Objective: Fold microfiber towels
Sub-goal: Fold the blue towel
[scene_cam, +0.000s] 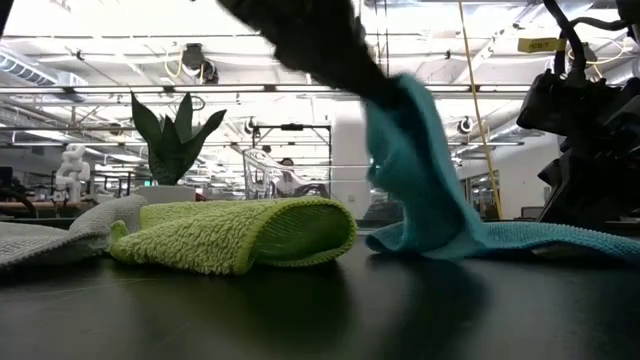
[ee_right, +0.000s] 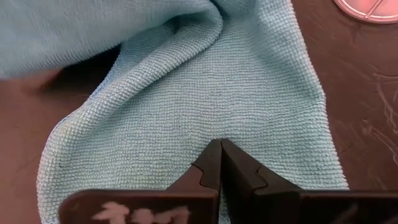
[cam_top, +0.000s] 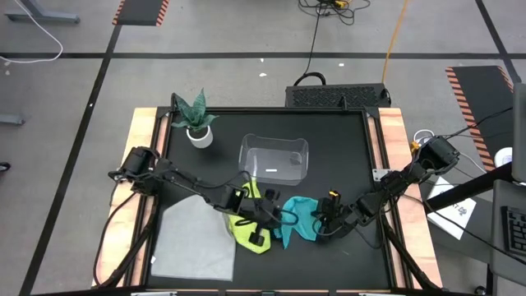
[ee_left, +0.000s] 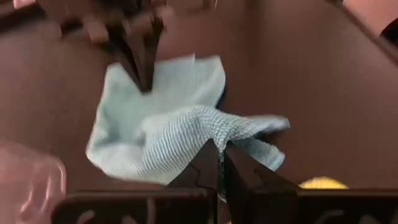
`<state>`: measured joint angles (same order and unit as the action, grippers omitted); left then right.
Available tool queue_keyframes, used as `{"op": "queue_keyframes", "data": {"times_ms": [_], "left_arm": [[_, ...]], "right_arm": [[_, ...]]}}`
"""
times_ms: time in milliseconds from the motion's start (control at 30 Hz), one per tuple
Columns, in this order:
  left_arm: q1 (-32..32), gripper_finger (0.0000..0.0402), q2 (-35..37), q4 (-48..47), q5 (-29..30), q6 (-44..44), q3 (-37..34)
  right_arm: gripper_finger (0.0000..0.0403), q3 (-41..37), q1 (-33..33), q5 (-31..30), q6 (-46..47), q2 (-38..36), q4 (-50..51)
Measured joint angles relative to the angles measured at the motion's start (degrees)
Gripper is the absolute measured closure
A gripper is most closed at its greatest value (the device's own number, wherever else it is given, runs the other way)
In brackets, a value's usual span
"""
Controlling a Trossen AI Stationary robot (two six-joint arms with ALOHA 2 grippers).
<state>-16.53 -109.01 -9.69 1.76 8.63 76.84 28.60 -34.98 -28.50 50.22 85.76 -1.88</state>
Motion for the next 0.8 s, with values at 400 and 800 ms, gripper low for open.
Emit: {"op": "queue_keyframes", "data": {"times_ms": [400,800], "left_arm": [[7.44,0.0396,-2.46,11.43,-13.65,-0.59,0.90],[10.81,0.0396,-9.55,14.82,-15.75,-2.95,3.70]], "right_arm": [[0.0403,-0.07,0.00,-1.36,-2.33,0.00,-0.38],[0.0403,-0.11,0.02,-4.48,-9.22,0.07,-4.00]]}}
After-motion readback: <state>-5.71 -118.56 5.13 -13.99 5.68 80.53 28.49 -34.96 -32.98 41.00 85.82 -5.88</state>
